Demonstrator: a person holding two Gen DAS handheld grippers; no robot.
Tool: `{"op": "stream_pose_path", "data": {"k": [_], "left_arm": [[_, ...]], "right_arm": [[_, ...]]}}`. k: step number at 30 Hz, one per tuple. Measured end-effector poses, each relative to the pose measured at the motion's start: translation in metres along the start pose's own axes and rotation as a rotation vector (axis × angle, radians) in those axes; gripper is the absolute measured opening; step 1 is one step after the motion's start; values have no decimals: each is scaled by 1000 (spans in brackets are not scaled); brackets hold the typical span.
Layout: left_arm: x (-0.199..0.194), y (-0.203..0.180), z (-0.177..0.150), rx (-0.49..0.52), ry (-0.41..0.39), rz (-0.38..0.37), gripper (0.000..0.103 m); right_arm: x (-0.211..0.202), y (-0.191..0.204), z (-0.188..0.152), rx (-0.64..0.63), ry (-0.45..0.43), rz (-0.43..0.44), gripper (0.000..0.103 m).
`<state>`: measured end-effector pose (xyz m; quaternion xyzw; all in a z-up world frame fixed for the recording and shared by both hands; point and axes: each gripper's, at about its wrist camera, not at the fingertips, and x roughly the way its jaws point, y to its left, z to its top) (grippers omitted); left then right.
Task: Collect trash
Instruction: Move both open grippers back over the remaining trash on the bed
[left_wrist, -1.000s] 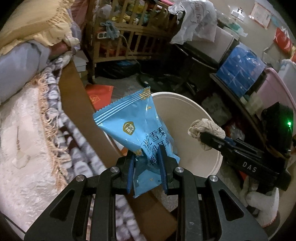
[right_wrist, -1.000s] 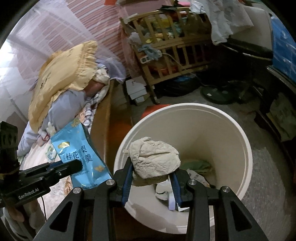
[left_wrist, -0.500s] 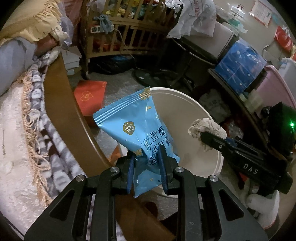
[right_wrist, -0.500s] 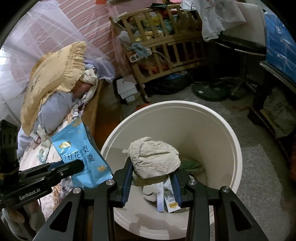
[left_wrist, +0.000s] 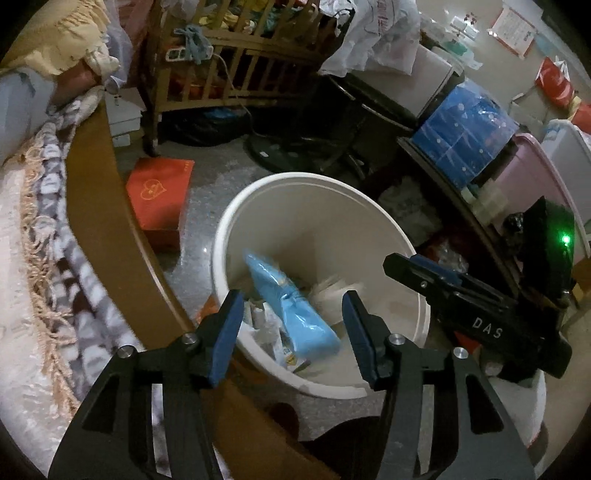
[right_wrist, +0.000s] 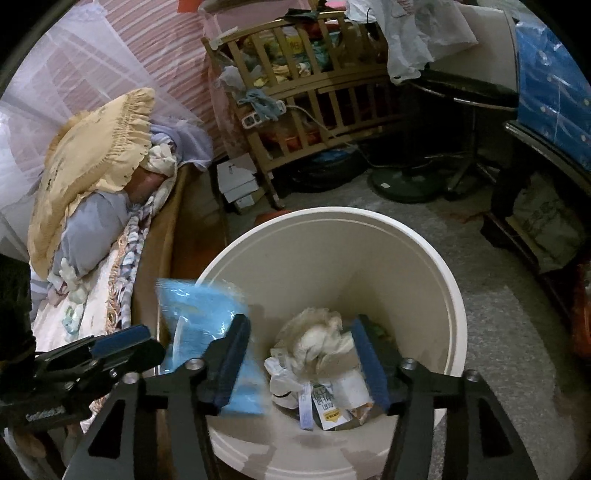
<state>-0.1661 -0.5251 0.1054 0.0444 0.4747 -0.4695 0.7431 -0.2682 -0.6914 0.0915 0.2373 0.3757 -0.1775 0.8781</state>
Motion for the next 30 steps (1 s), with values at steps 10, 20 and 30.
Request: {"op": "stream_pose_path", "data": {"k": [10,20,30], "left_arm": [[-44,38,-14,-46,-52,141,54],[-89,83,-36,-86,-95,246,54],[-151,163,-73,-176,-125,397,54]], "right_arm": [[4,40,-3,-54,20,70,61],[8,112,-14,-183,50,127,62],[28,205,-32,-327,110,242,64]]}}
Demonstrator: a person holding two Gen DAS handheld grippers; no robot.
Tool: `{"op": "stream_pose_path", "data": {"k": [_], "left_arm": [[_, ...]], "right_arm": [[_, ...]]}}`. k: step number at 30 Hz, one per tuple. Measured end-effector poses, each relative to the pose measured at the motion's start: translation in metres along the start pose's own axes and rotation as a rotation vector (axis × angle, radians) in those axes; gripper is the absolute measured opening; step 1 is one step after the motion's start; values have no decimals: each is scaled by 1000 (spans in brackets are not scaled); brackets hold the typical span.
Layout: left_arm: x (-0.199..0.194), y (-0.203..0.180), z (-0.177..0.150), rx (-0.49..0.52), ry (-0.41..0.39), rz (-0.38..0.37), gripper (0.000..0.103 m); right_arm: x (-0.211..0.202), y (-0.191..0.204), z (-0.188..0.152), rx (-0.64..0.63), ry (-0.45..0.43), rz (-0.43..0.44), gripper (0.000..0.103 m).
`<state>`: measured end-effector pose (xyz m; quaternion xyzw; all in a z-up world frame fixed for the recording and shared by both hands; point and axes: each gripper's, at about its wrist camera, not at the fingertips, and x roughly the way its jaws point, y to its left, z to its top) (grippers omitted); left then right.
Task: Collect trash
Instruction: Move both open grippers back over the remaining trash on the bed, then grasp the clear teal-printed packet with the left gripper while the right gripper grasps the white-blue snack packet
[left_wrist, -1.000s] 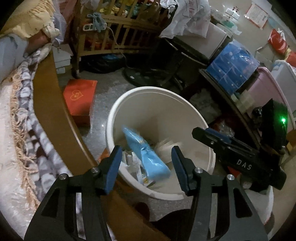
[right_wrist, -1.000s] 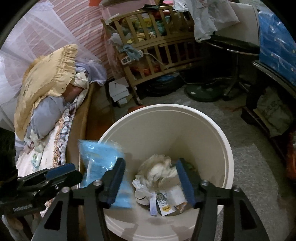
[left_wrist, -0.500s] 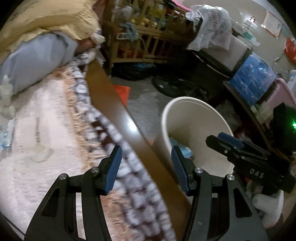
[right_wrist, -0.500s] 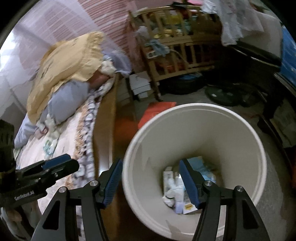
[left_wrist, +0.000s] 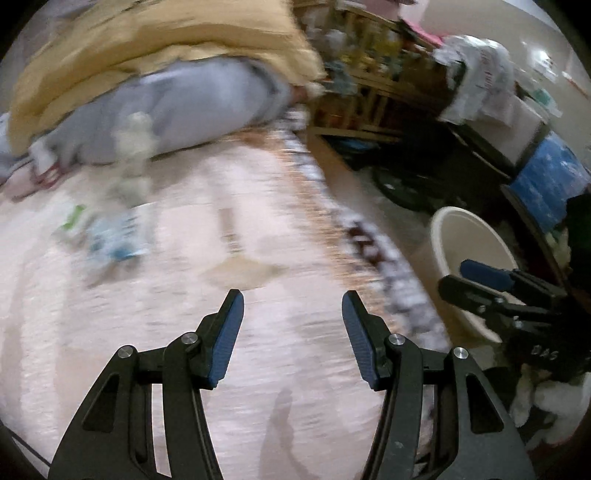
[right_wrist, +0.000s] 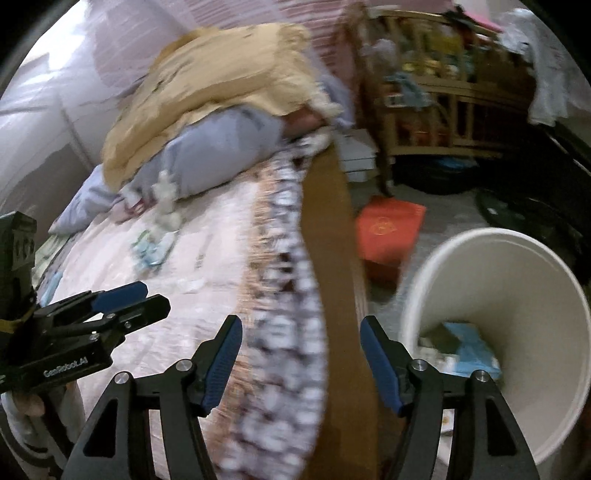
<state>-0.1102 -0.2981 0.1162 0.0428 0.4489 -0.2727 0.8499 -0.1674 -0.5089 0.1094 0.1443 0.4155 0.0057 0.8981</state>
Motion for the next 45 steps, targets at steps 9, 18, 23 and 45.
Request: {"op": "stream_pose_path", "data": {"k": [9,18,23,45], "left_arm": [[-24,124,-17,-192,-10,146,54],[-36,197,-28,-310,-2,175,54],[-20,213,-19,-340,-3,129,54],[32,178,6,-326,2,64,15]], "right_arm": [[64,92,30,-114,49,162,64],[170,187,75,-190,119,227,56],[233,209,86,-177,216,198,42],[123,132,40,-104,115,257,31]]}}
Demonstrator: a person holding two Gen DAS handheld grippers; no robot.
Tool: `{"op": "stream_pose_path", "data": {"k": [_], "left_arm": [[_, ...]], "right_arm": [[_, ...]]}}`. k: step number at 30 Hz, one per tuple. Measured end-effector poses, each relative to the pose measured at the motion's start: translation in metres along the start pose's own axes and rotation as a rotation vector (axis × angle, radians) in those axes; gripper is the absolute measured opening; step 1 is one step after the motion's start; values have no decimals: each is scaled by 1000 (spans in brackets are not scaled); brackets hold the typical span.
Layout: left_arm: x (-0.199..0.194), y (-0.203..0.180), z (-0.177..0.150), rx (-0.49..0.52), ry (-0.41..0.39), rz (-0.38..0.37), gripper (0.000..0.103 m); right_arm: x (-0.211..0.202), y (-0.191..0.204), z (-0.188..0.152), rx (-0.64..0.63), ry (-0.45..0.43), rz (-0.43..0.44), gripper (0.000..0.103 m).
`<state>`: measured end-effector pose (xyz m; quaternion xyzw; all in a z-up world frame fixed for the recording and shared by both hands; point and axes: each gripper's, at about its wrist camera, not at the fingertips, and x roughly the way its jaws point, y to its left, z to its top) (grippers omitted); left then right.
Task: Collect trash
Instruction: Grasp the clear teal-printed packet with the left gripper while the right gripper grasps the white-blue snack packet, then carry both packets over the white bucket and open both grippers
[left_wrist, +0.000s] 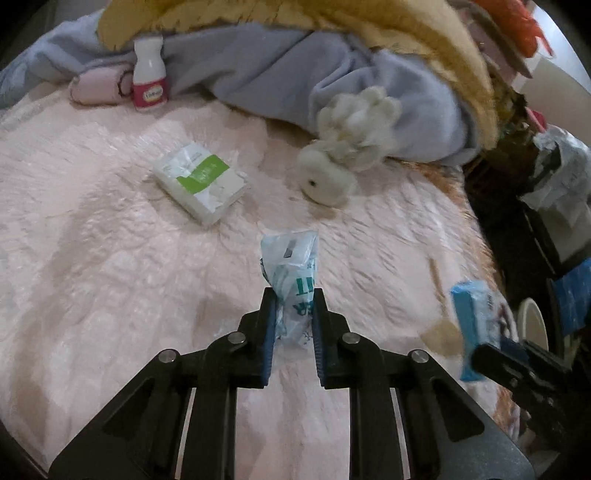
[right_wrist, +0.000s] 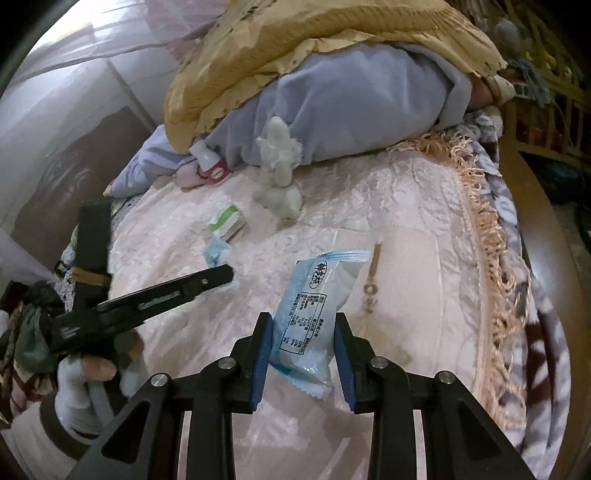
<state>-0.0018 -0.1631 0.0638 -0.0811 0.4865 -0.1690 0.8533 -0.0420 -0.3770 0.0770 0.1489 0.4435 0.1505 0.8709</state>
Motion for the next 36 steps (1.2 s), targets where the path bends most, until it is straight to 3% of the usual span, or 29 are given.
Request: {"op": "stream_pose_path", "data": {"k": [8,15,24,36], "left_arm": [[-58,-33,-36,72,-66,10,15],[-85,-62,-56,120,-108,2,15],[-97,-104,-73,195,-128,-25,15],[-95,-159,-87,280,-124,-83,15]], "right_arm": [[-34,20,-24,-39,-29,1,31],[-66,28,-43,-59,-60,-29,31],[-105,24,-56,-63,-114,-66,31],[-145,-13,-72,6,-157,-130,31]]}}
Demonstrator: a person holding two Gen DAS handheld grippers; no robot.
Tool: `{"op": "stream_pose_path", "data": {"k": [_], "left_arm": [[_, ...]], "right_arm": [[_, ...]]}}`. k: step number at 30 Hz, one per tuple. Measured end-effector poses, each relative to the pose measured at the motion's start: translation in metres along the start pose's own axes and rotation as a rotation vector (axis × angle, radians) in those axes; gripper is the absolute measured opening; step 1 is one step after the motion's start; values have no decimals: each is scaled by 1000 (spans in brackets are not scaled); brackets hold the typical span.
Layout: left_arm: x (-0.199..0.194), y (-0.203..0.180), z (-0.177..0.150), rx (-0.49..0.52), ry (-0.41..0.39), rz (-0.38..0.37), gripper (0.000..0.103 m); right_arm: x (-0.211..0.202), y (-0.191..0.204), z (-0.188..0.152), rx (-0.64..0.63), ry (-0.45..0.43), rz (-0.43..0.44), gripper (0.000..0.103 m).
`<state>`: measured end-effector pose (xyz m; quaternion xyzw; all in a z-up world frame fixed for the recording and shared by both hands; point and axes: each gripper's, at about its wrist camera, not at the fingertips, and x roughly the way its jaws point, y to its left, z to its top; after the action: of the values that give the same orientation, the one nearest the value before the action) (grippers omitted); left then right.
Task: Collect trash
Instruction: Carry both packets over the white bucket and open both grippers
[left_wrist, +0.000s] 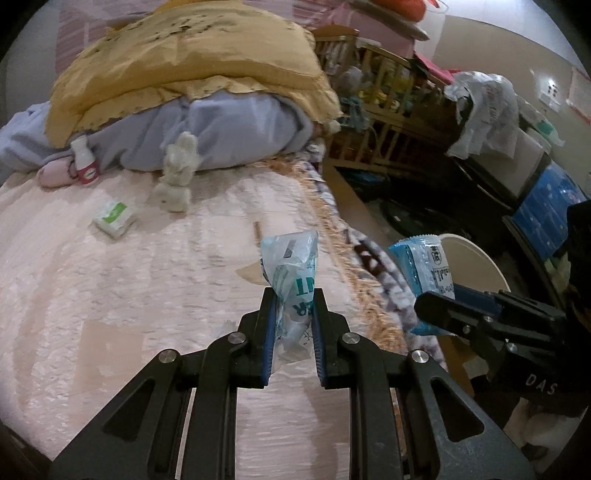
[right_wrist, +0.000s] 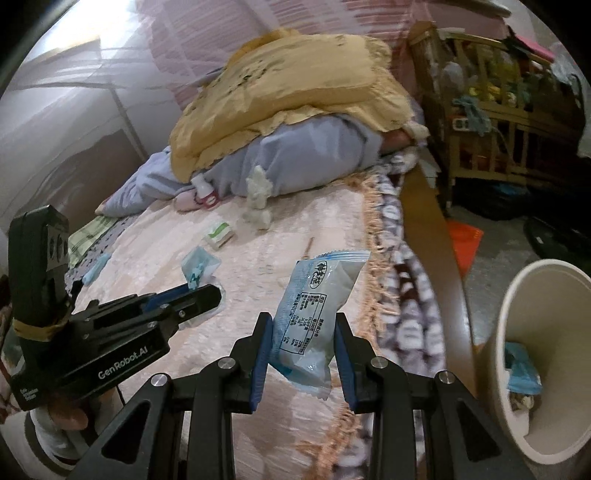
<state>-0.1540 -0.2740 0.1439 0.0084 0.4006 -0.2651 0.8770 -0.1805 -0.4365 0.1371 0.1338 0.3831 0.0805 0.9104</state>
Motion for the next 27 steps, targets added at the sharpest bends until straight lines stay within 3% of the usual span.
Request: {"op": "stream_pose_path", "data": {"k": [27], "left_arm": [[44,-102,14,151,51,-123,15]], "right_arm": [[-55,-96,-16,163,-53,-139,31]]}}
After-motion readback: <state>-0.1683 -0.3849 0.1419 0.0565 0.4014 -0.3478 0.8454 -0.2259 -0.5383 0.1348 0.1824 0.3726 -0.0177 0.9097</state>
